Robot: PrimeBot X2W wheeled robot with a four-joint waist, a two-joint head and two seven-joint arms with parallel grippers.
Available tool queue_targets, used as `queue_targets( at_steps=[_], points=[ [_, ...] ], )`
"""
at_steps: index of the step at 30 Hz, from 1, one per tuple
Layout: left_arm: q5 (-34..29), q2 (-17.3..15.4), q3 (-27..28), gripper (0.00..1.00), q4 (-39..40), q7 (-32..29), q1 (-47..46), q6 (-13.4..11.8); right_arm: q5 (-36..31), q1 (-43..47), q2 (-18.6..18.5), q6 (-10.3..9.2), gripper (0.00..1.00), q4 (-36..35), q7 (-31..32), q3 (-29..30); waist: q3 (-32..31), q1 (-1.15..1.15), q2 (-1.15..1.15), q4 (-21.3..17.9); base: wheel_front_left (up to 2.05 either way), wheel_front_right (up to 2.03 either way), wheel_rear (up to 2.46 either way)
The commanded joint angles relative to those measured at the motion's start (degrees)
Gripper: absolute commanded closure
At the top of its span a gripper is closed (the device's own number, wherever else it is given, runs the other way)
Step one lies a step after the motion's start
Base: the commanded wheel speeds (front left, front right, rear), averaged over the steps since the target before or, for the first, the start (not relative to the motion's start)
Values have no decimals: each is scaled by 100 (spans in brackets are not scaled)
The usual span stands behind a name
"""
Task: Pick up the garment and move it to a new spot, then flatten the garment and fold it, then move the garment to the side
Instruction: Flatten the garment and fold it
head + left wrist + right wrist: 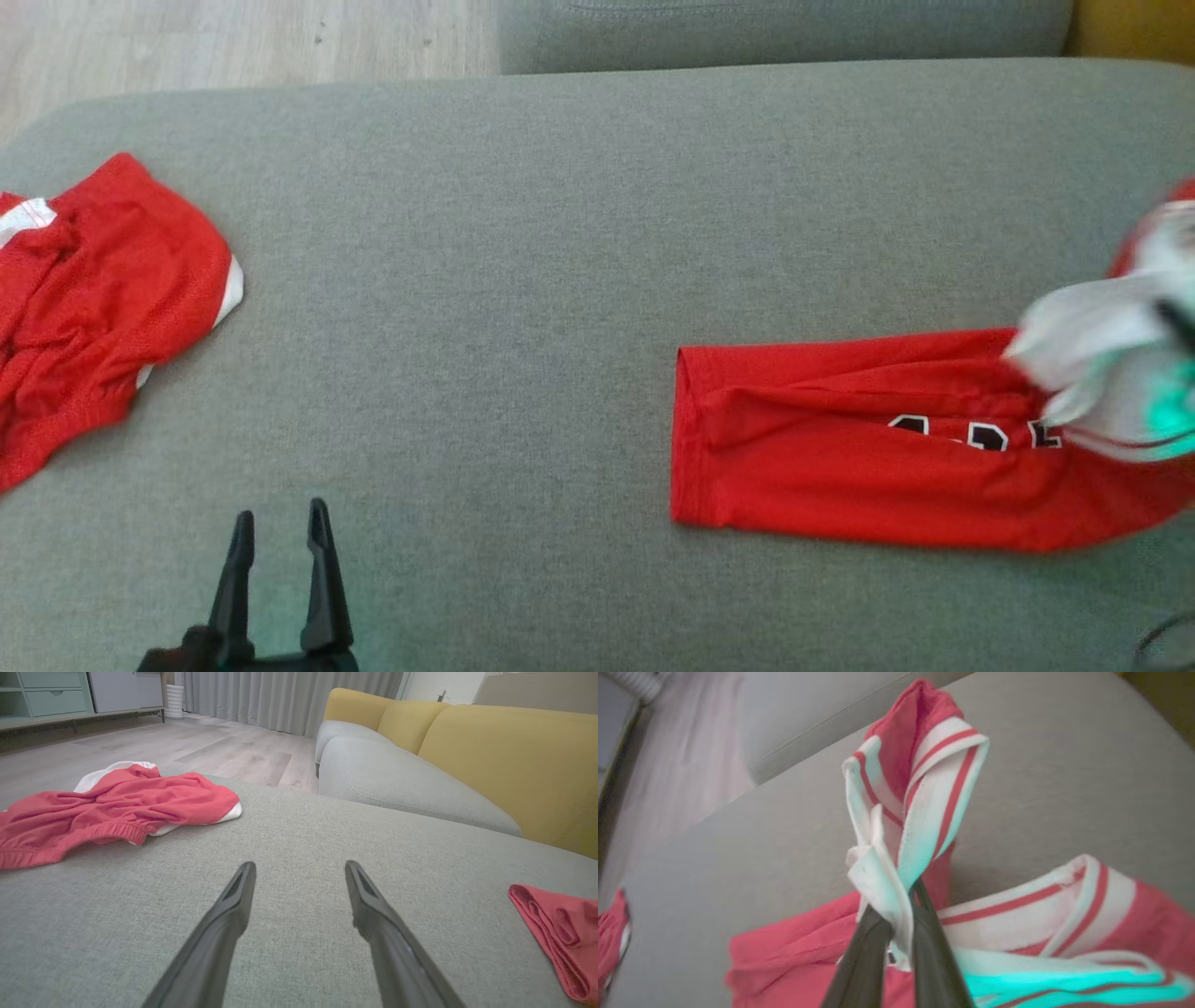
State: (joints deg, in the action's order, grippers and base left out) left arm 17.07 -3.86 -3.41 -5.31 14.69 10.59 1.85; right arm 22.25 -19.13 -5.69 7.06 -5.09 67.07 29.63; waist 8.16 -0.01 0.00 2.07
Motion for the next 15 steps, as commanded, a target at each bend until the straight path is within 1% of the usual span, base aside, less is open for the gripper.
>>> queue_targets(
  at_steps=[1,2,5,7,10,11,15],
  points=[
    [-77,59,243,0,137,30,-105,26,157,267,99,43,100,-578,201,-400,-15,1,0,1,0,0,0],
    [-77,59,243,0,137,30,-105,26,157,267,99,43,100,-578,201,-400,-15,1,0,1,0,0,0],
    [-101,79,261,0,90,30,-88,44,448,853,264,43,100,-1114,335,-966,-8,1,0,-6,0,0,0],
    [-121,86,264,0,34,30,-82,56,872,1223,275,43,100,-1112,57,-1335,-2,1,0,-15,0,0,0],
    [-153,91,290,0,-58,30,-79,62,1402,1592,278,43,100,-742,-827,-1889,13,1,0,-58,0,0,0],
    [-186,94,303,0,-136,30,-71,68,1653,1675,279,43,100,-383,-1519,-2285,14,1,0,-101,0,0,0],
    [-233,96,264,0,-285,30,-72,106,2014,1544,279,43,100,382,-2718,-3019,-9,1,0,-170,0,0,0]
  ],
)
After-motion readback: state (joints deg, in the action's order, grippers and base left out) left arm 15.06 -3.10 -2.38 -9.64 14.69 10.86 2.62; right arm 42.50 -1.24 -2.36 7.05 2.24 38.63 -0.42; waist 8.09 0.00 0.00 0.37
